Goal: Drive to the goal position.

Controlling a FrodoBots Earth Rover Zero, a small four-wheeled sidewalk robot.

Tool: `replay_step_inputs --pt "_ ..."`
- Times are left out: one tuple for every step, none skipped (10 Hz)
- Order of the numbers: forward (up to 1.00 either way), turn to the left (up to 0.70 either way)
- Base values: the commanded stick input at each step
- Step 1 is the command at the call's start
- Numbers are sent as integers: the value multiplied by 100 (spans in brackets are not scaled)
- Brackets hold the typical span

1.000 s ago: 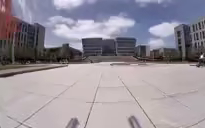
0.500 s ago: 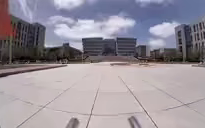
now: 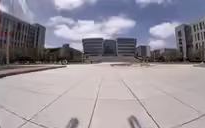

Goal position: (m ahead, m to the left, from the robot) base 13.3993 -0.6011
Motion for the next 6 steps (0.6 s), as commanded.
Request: replay_step_inputs --pt "70 0" --pt "70 0" --pt "70 0" --pt "70 0" --pt "70 0" --pt "70 0"
